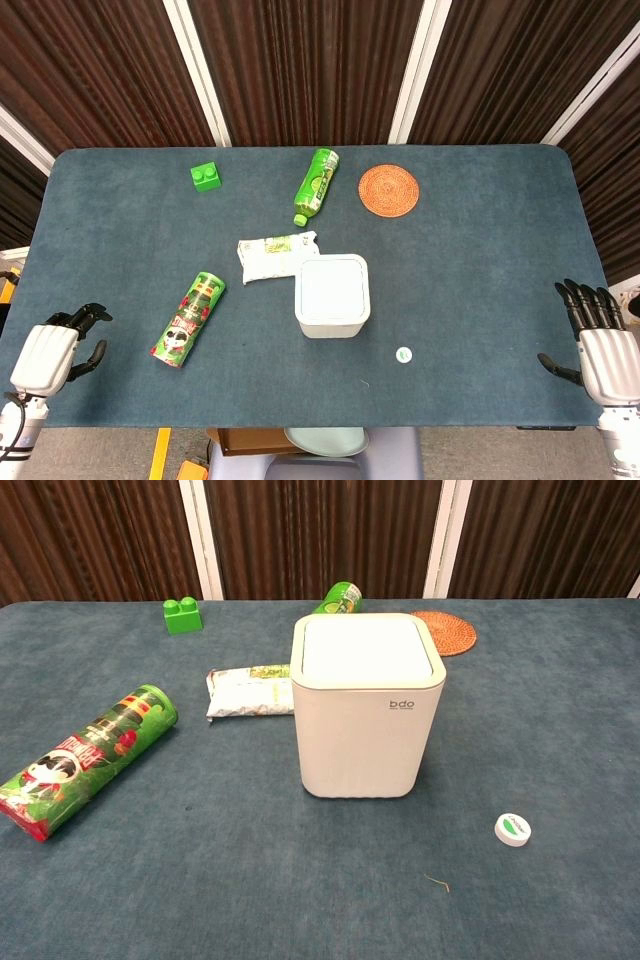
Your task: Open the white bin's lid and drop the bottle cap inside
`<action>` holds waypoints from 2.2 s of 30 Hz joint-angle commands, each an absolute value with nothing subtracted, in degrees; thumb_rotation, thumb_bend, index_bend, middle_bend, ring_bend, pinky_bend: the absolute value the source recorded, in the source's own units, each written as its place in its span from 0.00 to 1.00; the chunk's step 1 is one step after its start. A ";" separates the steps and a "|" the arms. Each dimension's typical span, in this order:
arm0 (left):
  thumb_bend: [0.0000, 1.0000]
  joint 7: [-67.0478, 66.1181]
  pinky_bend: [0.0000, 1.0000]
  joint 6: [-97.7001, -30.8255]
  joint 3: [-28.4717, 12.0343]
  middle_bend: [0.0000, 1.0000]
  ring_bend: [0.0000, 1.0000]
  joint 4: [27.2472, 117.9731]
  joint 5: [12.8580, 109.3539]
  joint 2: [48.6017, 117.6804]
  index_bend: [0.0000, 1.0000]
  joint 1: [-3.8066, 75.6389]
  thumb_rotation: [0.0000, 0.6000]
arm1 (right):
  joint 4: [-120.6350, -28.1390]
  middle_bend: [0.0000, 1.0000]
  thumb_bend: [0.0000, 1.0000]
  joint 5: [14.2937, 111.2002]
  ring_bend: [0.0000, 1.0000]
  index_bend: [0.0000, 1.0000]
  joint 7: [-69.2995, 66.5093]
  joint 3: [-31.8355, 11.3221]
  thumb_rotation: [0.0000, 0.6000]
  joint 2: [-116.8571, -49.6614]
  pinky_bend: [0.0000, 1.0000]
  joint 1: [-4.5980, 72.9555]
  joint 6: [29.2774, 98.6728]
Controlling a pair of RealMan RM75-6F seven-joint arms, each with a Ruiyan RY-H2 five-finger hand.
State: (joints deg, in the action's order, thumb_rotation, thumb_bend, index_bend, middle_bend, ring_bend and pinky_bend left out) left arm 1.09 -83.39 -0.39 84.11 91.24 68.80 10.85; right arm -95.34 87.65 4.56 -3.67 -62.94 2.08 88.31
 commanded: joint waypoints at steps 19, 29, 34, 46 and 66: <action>0.44 0.75 0.37 -85.88 -1.21 0.22 0.31 84.14 90.68 69.05 0.26 9.73 1.00 | -95.14 0.12 0.18 88.60 0.11 0.14 5.00 -2.80 1.00 -63.28 0.17 2.72 86.84; 0.44 0.77 0.28 -87.28 -1.99 0.00 0.00 82.98 89.85 69.59 0.00 8.95 1.00 | -92.21 0.15 0.18 95.56 0.14 0.12 0.32 -1.63 1.00 -63.59 0.21 4.15 88.40; 0.43 0.36 0.28 -87.59 -2.29 0.00 0.00 83.95 88.87 69.20 0.00 8.35 1.00 | -96.37 0.31 0.18 98.38 0.33 0.12 2.57 -1.06 1.00 -60.46 0.33 6.07 86.31; 0.38 -2.71 0.27 -84.85 -2.33 0.00 0.00 87.13 86.17 67.68 0.00 8.18 1.00 | -113.24 0.79 0.33 99.76 0.82 0.24 8.38 -1.67 1.00 -51.25 0.79 14.40 73.23; 0.36 -2.94 0.30 -83.39 -1.82 0.00 0.01 88.51 86.39 66.30 0.01 8.28 1.00 | -122.09 0.85 0.60 73.91 0.87 0.34 19.57 -8.82 1.00 -53.53 0.82 32.65 48.79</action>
State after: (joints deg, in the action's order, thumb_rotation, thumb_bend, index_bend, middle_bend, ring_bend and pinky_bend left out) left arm -2.94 -83.41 -1.81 88.52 86.41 66.30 8.29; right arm -121.83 76.67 17.53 -7.80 -52.07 30.35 50.86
